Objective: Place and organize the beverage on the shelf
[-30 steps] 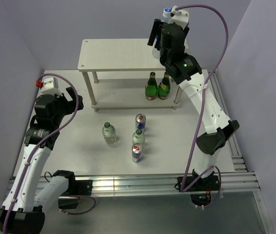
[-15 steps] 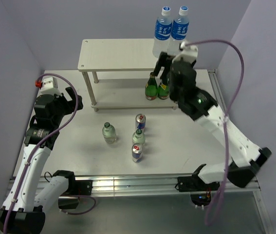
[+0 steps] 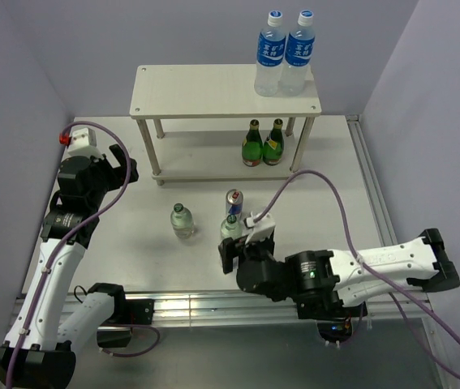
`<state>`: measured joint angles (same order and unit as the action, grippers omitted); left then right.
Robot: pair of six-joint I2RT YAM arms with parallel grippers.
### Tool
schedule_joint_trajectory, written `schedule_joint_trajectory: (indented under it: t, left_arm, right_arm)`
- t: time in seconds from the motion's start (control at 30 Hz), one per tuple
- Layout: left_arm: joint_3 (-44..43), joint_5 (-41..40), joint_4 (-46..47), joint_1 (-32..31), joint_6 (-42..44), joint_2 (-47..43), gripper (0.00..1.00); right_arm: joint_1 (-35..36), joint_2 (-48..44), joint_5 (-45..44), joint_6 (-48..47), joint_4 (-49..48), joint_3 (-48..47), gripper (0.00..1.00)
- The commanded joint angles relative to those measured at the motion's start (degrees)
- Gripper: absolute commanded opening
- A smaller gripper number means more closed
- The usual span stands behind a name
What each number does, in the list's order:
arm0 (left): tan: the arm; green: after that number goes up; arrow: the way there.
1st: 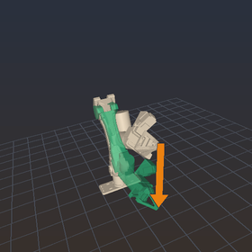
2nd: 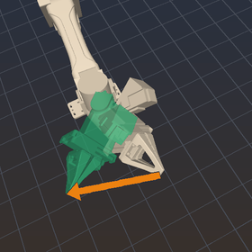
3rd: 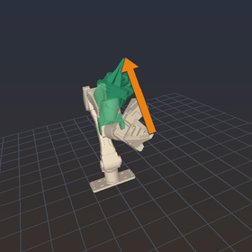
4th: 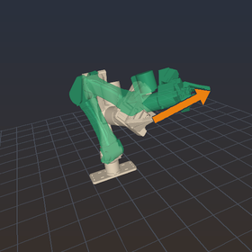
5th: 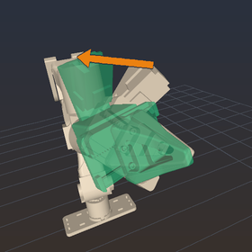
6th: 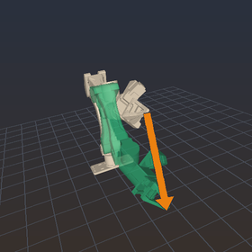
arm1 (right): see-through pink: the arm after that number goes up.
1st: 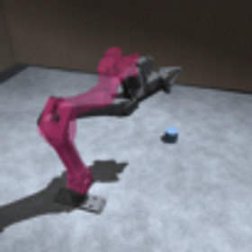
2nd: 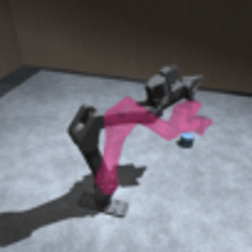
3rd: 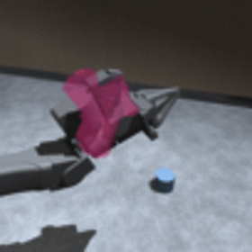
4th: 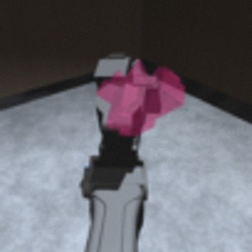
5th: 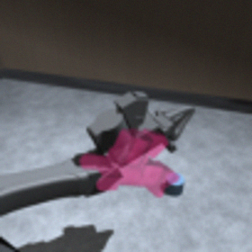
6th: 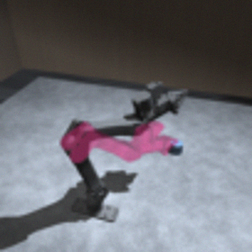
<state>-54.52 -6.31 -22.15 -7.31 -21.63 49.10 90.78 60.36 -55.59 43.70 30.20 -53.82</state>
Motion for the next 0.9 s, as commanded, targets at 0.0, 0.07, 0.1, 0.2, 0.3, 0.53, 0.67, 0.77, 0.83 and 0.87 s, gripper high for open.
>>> schedule_joint_trajectory:
  t: [0.0, 0.07, 0.1, 0.2, 0.3, 0.53, 0.67, 0.77, 0.83, 0.87]
  left_arm:
    - [-0.5, 0.0, 0.7, 0.3, 1.1, -0.4, 0.97]
    - [-0.4, 0.0, 0.6, 0.3, 1.1, -0.5, 0.97]
    - [-0.3, 0.1, 0.7, 0.3, 1.1, -0.4, 0.97]
    - [-0.2, 0.2, 0.8, 0.3, 1.0, -0.1, 0.98]
    - [-0.2, 0.2, 0.8, 0.2, 1.0, -0.1, 0.98]
    - [-0.2, 0.2, 0.7, 0.2, 1.0, -0.1, 0.97]
    - [-0.1, 0.4, 0.8, 0.2, 1.0, -0.1, 0.97]
    - [-0.3, 0.6, 0.8, 0.2, 1.0, -0.1, 0.97]
    - [-0.3, 0.6, 0.8, 0.2, 1.1, -0.1, 0.97]
    - [-0.2, 0.6, 0.7, 0.2, 1.1, -0.1, 0.97]
  right_arm:
    - [3.8, 1.3, -6.0, 18.9, 10.4, 2.1, 0.84]
    - [4.8, 3.5, -4.9, 22.9, 10.2, 3.6, 0.84]
    - [5.1, 4.4, -4.2, 24.6, 10.9, 4.4, 0.85]
    - [5.6, 8.6, -4.0, 30.6, 13.7, 4.4, 0.85]
    - [5.5, 12.4, -3.8, 31.4, 12.4, 4.7, 0.86]
    - [3.9, 17.7, -4.1, 28.7, 2.2, 9.3, 0.87]
    - [1.9, 18.9, -5.4, 23.2, -8.2, 12.4, 0.86]
    - [1.5, 20.1, -7.1, 20.0, -12.9, 13.6, 0.86]
    - [1.2, 20.9, -7.9, 18.4, -15.5, 13.9, 0.86]
    - [0.9, 21.3, -8.0, 16.6, -18.2, 14.0, 0.86]
